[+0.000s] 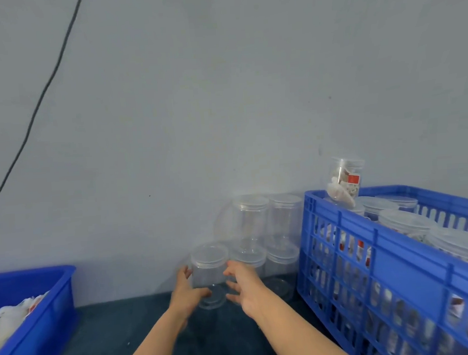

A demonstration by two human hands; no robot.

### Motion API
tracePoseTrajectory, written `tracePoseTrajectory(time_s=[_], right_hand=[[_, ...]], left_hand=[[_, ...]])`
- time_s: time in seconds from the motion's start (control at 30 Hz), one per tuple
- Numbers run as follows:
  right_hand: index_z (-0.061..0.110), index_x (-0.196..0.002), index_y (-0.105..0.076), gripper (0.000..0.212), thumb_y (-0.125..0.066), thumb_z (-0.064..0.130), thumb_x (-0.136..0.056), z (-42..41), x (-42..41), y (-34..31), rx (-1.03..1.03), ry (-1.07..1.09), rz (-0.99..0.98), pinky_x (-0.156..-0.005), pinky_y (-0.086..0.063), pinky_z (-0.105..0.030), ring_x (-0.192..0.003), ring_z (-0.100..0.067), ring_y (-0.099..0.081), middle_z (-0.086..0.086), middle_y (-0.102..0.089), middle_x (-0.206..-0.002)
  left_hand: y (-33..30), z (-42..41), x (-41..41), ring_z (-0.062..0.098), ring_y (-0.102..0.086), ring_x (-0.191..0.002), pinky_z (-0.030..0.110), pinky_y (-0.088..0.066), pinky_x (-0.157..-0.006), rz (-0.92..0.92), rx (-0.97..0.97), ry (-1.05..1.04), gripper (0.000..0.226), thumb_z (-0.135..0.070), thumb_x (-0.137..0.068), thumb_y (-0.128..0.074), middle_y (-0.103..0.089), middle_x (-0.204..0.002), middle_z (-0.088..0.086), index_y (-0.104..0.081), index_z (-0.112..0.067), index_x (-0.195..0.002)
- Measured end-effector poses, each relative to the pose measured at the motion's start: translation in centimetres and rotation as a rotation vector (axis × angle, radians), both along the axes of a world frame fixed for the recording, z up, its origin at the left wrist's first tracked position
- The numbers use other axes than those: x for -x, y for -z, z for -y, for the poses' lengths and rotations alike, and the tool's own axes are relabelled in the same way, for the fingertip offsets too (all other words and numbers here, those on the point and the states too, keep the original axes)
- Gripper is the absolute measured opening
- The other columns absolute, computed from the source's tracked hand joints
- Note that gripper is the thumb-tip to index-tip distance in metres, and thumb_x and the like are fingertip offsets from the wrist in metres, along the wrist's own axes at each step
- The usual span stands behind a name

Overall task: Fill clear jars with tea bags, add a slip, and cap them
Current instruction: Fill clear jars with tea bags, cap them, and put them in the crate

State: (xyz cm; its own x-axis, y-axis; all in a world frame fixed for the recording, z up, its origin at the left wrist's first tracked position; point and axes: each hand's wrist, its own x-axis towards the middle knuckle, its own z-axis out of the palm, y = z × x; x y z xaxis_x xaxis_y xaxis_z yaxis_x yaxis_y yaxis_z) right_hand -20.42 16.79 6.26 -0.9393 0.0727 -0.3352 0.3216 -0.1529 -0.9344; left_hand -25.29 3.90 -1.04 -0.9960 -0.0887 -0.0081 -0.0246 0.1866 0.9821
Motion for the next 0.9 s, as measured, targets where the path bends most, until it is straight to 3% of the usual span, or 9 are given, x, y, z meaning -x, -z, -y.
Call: tracePoseTrajectory(time_s=[0.1, 0.2, 0.3, 0.37, 0.5, 0.63, 0.77, 0.9], right_hand=[[0.022, -0.085, -0.054, 0.02, -0.044, 0.005, -0.088, 0.2, -0.2, -0.1, -0.043, -0.01, -0.02, -0.096, -0.044, -0.041, -0.117, -0.027, -0.049, -0.008, -0.052, -0.113], [0.02, -0.09, -0.057, 0.019, -0.046, 0.006, -0.088, 0.1, -0.8, -0.4, -0.073, -0.003, -0.027, -0.094, -0.046, -0.039, -0.122, -0.031, -0.05, -0.017, -0.054, -0.129], [0.017, -0.107, -0.059, 0.025, -0.046, 0.007, -0.088, 0.1, -1.8, -1.0, -0.103, -0.038, -0.048, -0.1, -0.044, -0.043, -0.124, -0.032, -0.049, -0.018, -0.051, -0.134], [0.02, -0.114, -0.057, 0.031, -0.044, 0.006, -0.09, 0.2, -2.8, -1.6, -0.12, -0.063, -0.089, -0.101, -0.043, -0.043, -0.124, -0.031, -0.049, -0.018, -0.051, -0.134], [0.027, -0.101, -0.056, 0.026, -0.044, 0.006, -0.092, 0.5, -5.2, -2.9, -0.172, -0.123, -0.159, -0.1, -0.043, -0.042, -0.122, -0.031, -0.05, -0.015, -0.053, -0.13], [0.022, -0.136, -0.046, 0.046, -0.049, 0.007, -0.092, 0.9, -8.0, -3.6, -0.219, -0.191, -0.226, -0.094, -0.042, -0.037, -0.118, -0.021, -0.049, 0.0, -0.052, -0.13], [0.019, -0.125, -0.049, 0.037, -0.061, 0.015, -0.09, 0.8, -11.5, -3.3, -0.263, -0.214, -0.292, -0.085, -0.041, -0.028, -0.108, -0.014, -0.052, 0.0, -0.055, -0.125], [0.025, -0.119, -0.042, 0.053, -0.076, 0.032, -0.08, 0.8, -15.1, -2.0, -0.277, -0.244, -0.371, -0.072, -0.042, -0.018, -0.099, -0.003, -0.052, 0.01, -0.051, -0.116]], left_hand=[[-0.2, -0.4, -0.1, 0.016, -0.047, -0.106, 0.018, -0.043, -0.068, -0.012, 0.026, -0.015, 0.086, 0.008, -0.073, -0.069, -0.045, -0.136, 0.001, -0.029, -0.014, -0.145], [-0.2, -0.3, -0.6, 0.026, -0.053, -0.113, 0.036, -0.051, -0.089, -0.001, 0.106, -0.083, 0.077, -0.001, -0.07, -0.078, -0.048, -0.135, 0.009, -0.04, -0.012, -0.136], [-0.7, 0.0, -2.1, 0.028, -0.046, -0.124, 0.039, -0.046, -0.099, -0.026, 0.171, -0.147, 0.082, -0.015, -0.068, -0.086, -0.042, -0.139, 0.007, -0.042, -0.012, -0.137], [-1.3, 0.2, -3.3, 0.028, -0.045, -0.125, 0.04, -0.045, -0.1, -0.054, 0.172, -0.166, 0.086, -0.021, -0.066, -0.089, -0.041, -0.138, 0.006, -0.042, -0.013, -0.137], [-2.5, 0.8, -6.2, 0.028, -0.044, -0.125, 0.043, -0.043, -0.104, -0.111, 0.167, -0.188, 0.089, -0.021, -0.064, -0.09, -0.039, -0.137, 0.006, -0.041, -0.015, -0.138], [-3.7, 1.4, -10.1, 0.024, -0.044, -0.121, 0.038, -0.042, -0.101, -0.175, 0.14, -0.202, 0.09, -0.02, -0.063, -0.091, -0.036, -0.123, -0.002, -0.04, -0.017, -0.137], [-3.7, 1.4, -14.9, 0.019, -0.045, -0.118, 0.035, -0.041, -0.102, -0.262, 0.128, -0.22, 0.083, -0.015, -0.06, -0.092, -0.034, -0.12, -0.005, -0.044, -0.027, -0.127], [-3.9, 0.7, -19.4, 0.015, -0.049, -0.118, 0.036, -0.039, -0.1, -0.349, 0.291, -0.315, 0.086, -0.033, -0.057, -0.091, -0.034, -0.123, -0.011, -0.044, -0.037, -0.129]])
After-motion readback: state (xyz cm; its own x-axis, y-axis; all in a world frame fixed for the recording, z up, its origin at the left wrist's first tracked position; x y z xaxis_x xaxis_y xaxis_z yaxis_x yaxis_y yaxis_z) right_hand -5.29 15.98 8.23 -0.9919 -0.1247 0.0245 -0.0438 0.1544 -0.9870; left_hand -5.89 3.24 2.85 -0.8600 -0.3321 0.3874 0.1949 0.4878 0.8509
